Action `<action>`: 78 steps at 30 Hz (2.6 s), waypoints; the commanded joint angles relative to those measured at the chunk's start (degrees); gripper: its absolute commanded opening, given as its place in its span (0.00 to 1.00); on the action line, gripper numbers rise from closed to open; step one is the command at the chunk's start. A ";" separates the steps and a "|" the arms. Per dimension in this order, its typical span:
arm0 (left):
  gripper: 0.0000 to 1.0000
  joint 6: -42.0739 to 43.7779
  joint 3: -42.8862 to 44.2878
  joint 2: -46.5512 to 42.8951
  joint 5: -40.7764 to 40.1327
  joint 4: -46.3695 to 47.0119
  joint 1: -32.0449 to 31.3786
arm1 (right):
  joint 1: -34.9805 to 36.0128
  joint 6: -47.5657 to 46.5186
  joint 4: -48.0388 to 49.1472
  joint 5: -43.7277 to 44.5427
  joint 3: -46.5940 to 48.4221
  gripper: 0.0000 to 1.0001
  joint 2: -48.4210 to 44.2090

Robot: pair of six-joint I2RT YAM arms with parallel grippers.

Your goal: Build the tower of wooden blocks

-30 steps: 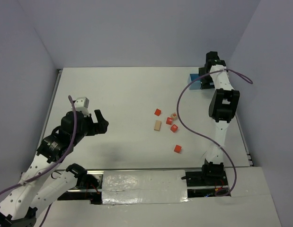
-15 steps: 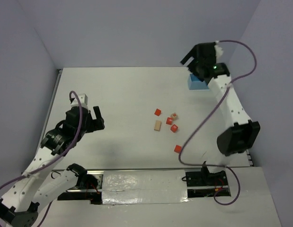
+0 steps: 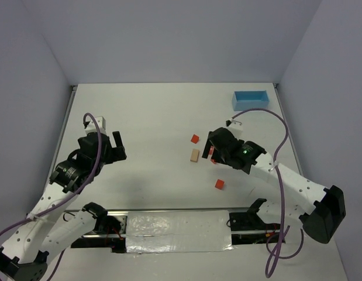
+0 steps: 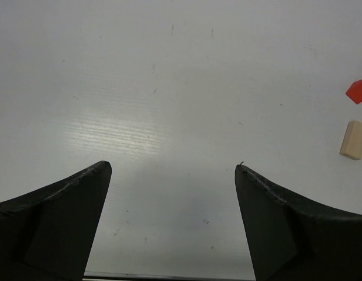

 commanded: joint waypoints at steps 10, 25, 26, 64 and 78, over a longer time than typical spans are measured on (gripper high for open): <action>1.00 0.06 -0.51 -3.98 -1.33 1.11 -1.31 | 7.85 16.62 -3.95 4.18 -10.05 0.94 -2.48; 1.00 -0.03 -0.42 -2.40 -1.51 0.75 -3.69 | 8.29 19.53 -2.55 5.41 -14.28 0.84 2.08; 1.00 -0.03 -0.51 -2.31 -1.51 0.75 -3.86 | 8.29 19.45 -2.11 4.98 -14.45 0.81 2.60; 1.00 -8.20 0.72 -21.20 -16.62 -4.87 -4.04 | 16.38 -12.27 -8.24 -1.09 74.62 0.23 74.12; 1.00 -9.43 0.72 -25.52 -18.56 -5.66 -4.04 | 10.49 -19.14 -4.22 -7.07 88.12 0.28 83.47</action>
